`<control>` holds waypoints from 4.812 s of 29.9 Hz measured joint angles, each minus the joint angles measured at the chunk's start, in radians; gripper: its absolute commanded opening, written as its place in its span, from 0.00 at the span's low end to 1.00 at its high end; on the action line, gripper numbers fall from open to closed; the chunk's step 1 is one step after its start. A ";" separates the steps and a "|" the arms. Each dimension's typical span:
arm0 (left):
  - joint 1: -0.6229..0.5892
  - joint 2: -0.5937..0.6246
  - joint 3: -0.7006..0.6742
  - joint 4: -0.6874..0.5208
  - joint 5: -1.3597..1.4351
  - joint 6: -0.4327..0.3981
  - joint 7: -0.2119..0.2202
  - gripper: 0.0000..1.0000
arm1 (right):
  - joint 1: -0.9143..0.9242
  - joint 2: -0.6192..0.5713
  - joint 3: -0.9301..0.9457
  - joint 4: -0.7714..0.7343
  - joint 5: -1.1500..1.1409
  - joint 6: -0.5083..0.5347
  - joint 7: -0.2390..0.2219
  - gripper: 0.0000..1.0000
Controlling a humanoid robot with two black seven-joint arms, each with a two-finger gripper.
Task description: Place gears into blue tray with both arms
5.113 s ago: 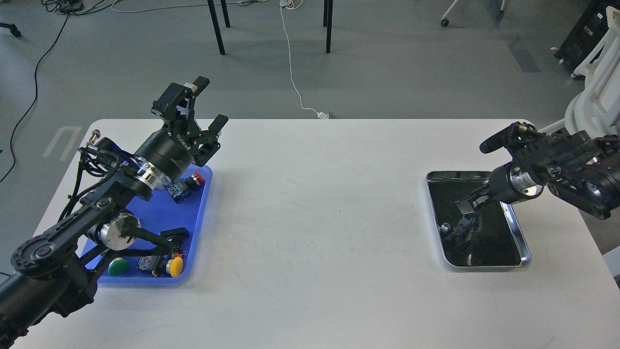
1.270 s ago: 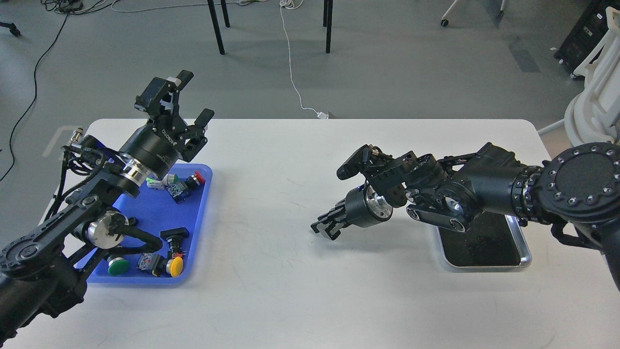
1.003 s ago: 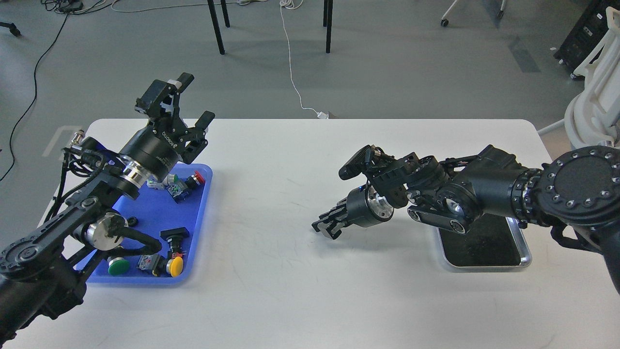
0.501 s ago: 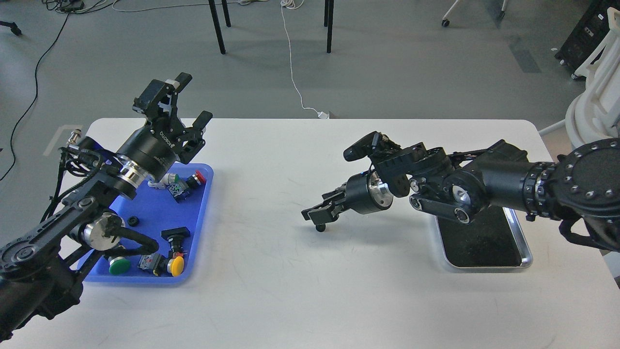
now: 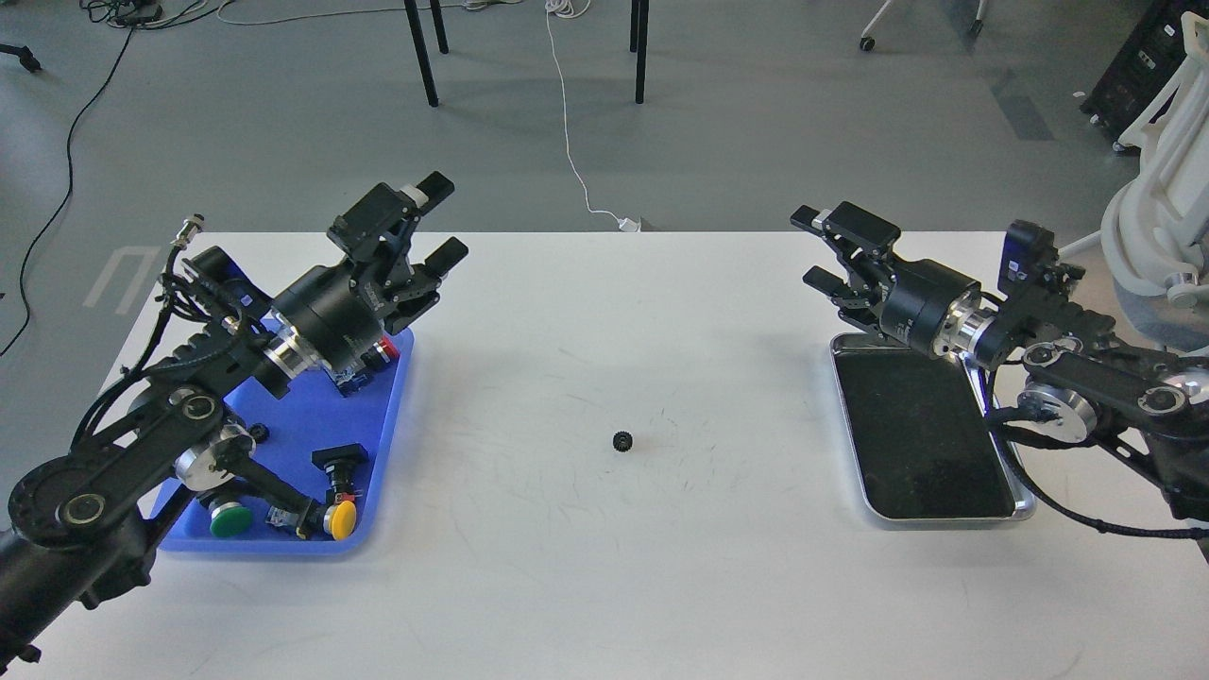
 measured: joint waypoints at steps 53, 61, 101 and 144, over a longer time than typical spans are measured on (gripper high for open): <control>-0.540 -0.339 0.878 0.454 1.048 0.131 -0.067 0.19 | -0.415 -0.078 0.334 0.015 0.223 0.261 0.000 0.97; -0.542 -0.341 0.875 0.447 1.048 0.145 -0.071 0.11 | -0.415 -0.078 0.334 0.015 0.222 0.261 0.000 0.97; -0.461 0.318 0.815 0.440 0.751 0.106 -0.074 0.16 | -0.407 -0.053 0.321 0.021 0.215 0.261 0.000 0.97; -0.482 0.291 0.521 0.299 0.276 0.149 -0.073 0.99 | -0.384 -0.068 0.334 0.021 0.213 0.261 0.000 0.97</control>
